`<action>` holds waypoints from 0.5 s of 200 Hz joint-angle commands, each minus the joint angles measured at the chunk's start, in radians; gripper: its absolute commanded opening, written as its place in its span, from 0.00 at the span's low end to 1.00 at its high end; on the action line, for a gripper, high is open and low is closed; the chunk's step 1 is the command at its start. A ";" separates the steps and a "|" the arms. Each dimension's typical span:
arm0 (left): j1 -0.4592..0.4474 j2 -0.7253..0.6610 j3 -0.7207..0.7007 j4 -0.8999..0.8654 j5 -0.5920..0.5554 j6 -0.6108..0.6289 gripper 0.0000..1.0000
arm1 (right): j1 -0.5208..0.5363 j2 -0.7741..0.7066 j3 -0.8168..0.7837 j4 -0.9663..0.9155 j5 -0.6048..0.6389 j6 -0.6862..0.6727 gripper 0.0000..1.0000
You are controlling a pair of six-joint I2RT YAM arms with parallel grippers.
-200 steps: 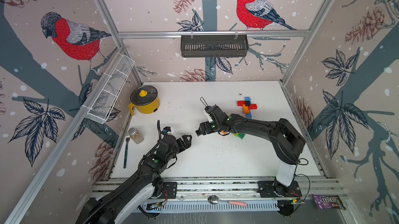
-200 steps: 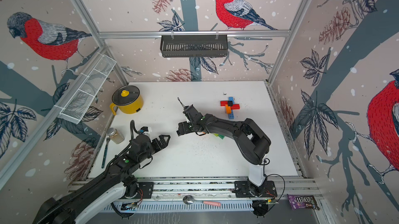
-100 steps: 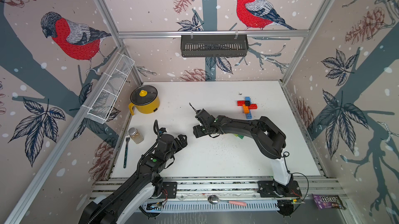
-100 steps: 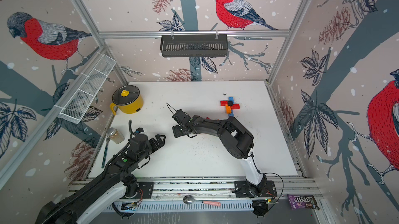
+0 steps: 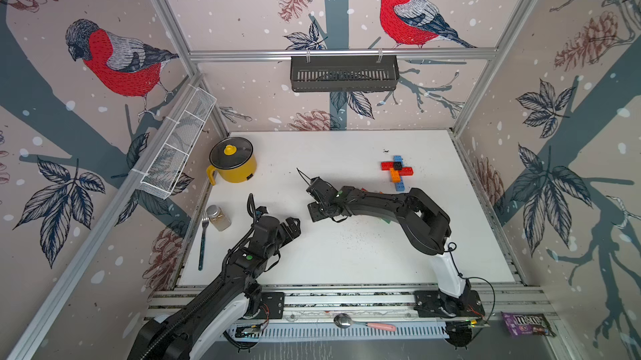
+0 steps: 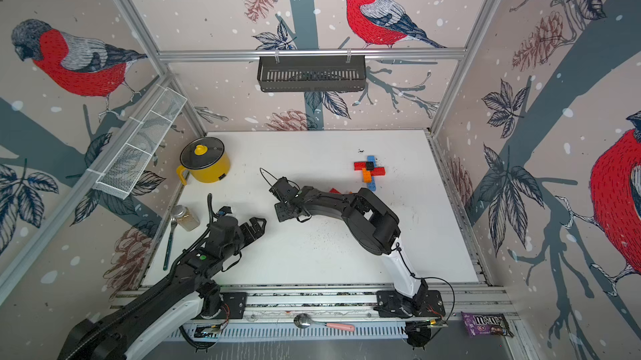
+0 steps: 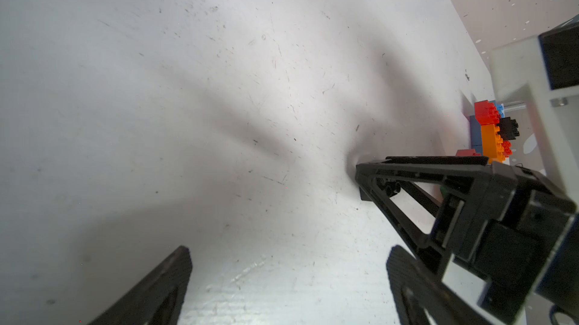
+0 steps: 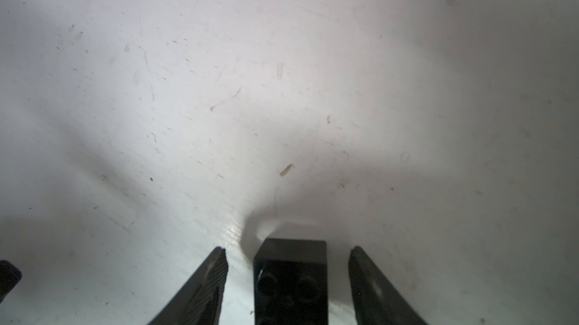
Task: Assemble a small pinwheel with lego
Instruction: Pick up the lego brick from the center of the board.
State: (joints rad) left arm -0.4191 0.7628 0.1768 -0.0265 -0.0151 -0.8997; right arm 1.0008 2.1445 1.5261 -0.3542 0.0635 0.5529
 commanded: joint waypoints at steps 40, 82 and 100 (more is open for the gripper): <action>0.005 0.013 -0.006 0.037 0.010 0.013 0.97 | 0.008 -0.027 -0.002 -0.034 0.058 -0.017 0.61; 0.005 -0.002 -0.010 0.028 0.011 0.008 0.98 | 0.007 -0.015 0.026 -0.047 0.060 -0.037 0.53; 0.006 -0.003 -0.011 0.028 0.009 0.007 0.98 | 0.006 -0.014 0.029 -0.051 0.062 -0.039 0.49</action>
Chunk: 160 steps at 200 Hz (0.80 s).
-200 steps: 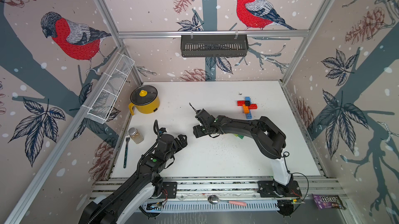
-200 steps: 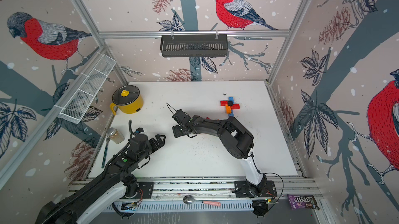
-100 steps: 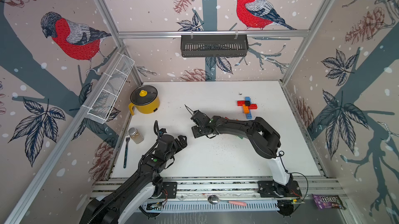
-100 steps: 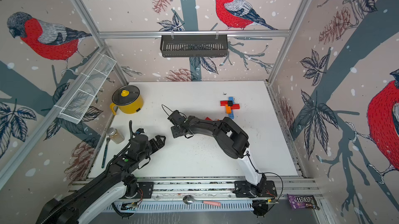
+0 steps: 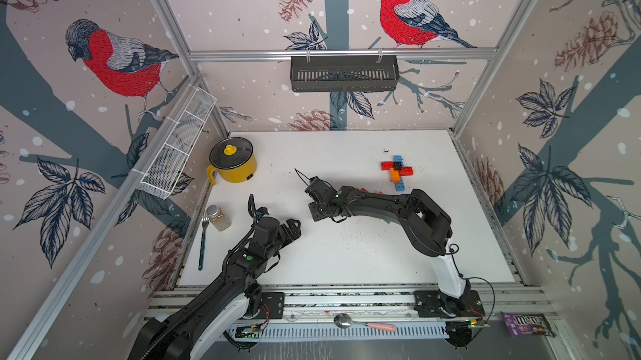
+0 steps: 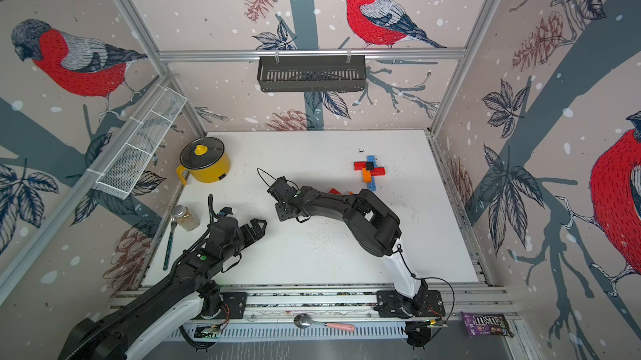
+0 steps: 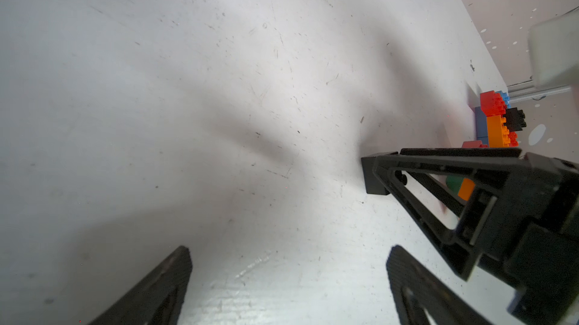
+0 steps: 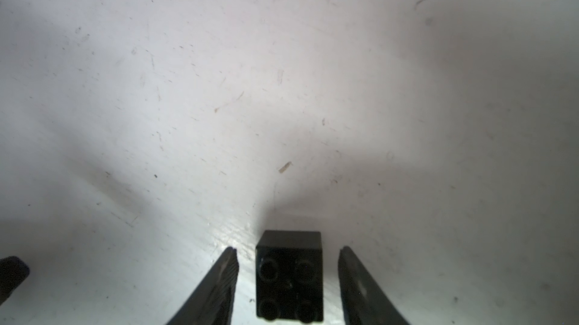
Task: Assemble a small pinwheel with lego
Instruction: Pick up the lego brick from the center of the board.
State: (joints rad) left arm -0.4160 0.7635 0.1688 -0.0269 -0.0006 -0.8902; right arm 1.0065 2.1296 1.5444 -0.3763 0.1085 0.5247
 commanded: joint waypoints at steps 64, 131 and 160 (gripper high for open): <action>0.003 0.008 -0.007 0.044 -0.001 -0.004 0.98 | 0.000 0.017 0.008 -0.033 -0.001 -0.028 0.52; 0.005 0.020 -0.020 0.063 -0.005 -0.003 0.97 | 0.001 0.021 0.021 -0.039 0.008 -0.028 0.47; 0.006 0.021 -0.020 0.060 -0.004 0.002 0.98 | 0.001 0.021 0.025 -0.042 0.017 -0.026 0.45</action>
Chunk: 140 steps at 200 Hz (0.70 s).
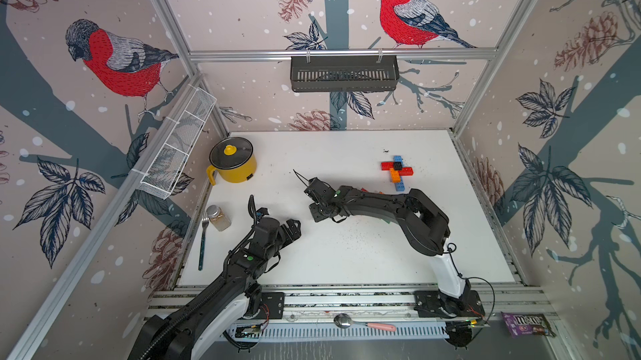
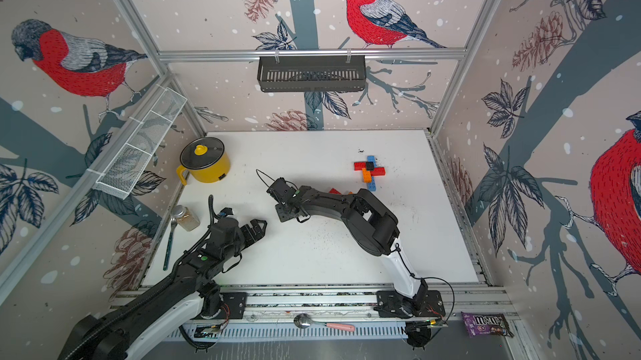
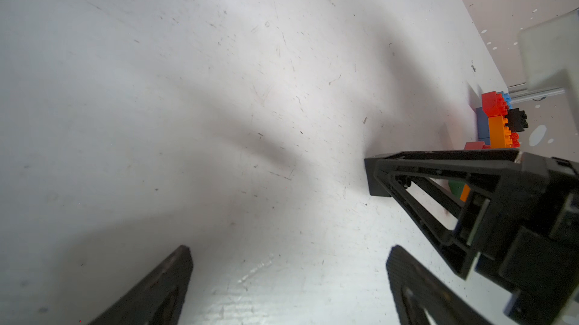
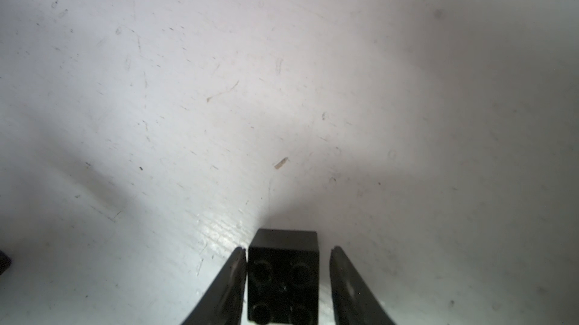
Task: Assemble a small pinwheel with lego
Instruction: Pick up the lego brick from the center of the board.
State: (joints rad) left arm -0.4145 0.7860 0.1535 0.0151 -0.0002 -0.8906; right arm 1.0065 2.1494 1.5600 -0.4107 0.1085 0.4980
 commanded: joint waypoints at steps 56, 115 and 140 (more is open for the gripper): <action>0.008 -0.018 -0.005 0.012 -0.009 0.012 0.98 | 0.002 0.012 0.020 -0.026 0.036 -0.008 0.44; 0.013 -0.016 -0.001 0.012 -0.011 0.015 0.97 | 0.008 0.002 0.026 -0.045 0.057 -0.015 0.37; 0.014 -0.022 0.012 0.004 -0.010 0.028 0.97 | 0.010 -0.020 0.017 -0.047 0.067 -0.017 0.35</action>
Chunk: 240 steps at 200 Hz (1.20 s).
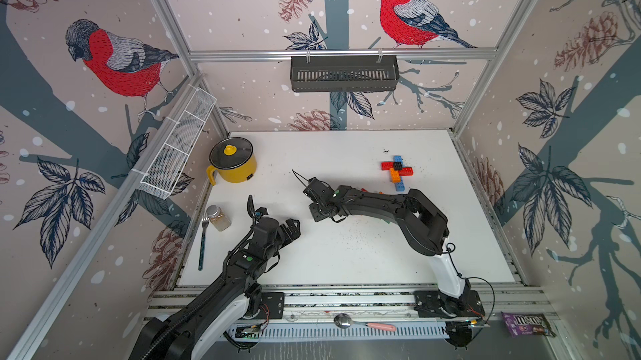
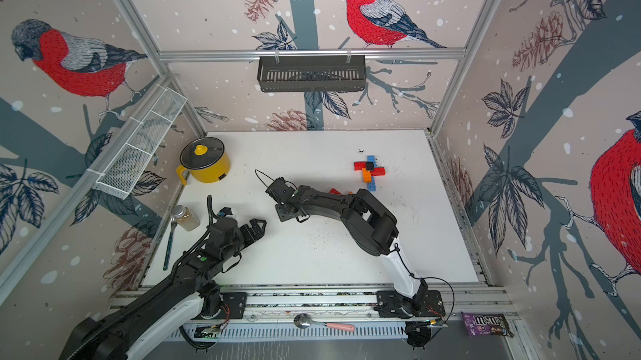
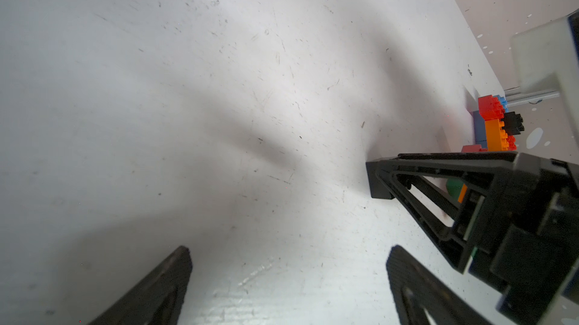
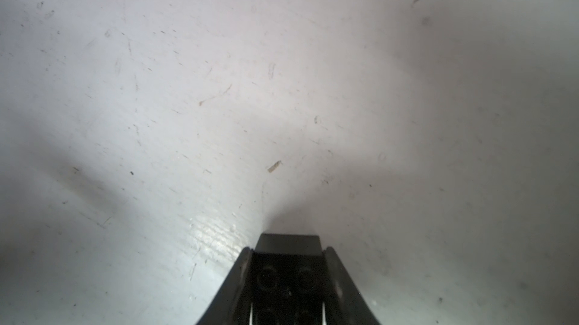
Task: Assemble a small pinwheel with lego
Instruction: Pick up the lego brick from the center of the board, then assemble the lego brick with the lego brick.
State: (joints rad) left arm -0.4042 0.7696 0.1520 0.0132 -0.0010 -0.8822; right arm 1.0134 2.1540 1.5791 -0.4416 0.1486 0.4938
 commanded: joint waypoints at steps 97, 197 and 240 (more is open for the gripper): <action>-0.035 -0.197 -0.024 0.349 0.335 0.111 0.95 | -0.103 -0.302 -0.125 -0.055 0.101 0.161 0.33; -0.234 -0.045 -0.018 0.525 0.214 0.229 0.96 | -0.263 -0.373 -0.239 -0.307 0.278 0.688 0.30; -0.234 -0.051 -0.029 0.509 0.210 0.237 0.97 | -0.297 -0.361 -0.281 -0.253 0.236 0.731 0.31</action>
State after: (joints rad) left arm -0.6350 0.7269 0.1295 0.4664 0.2230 -0.6708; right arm 0.7292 1.7912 1.3216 -0.6830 0.3847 1.1568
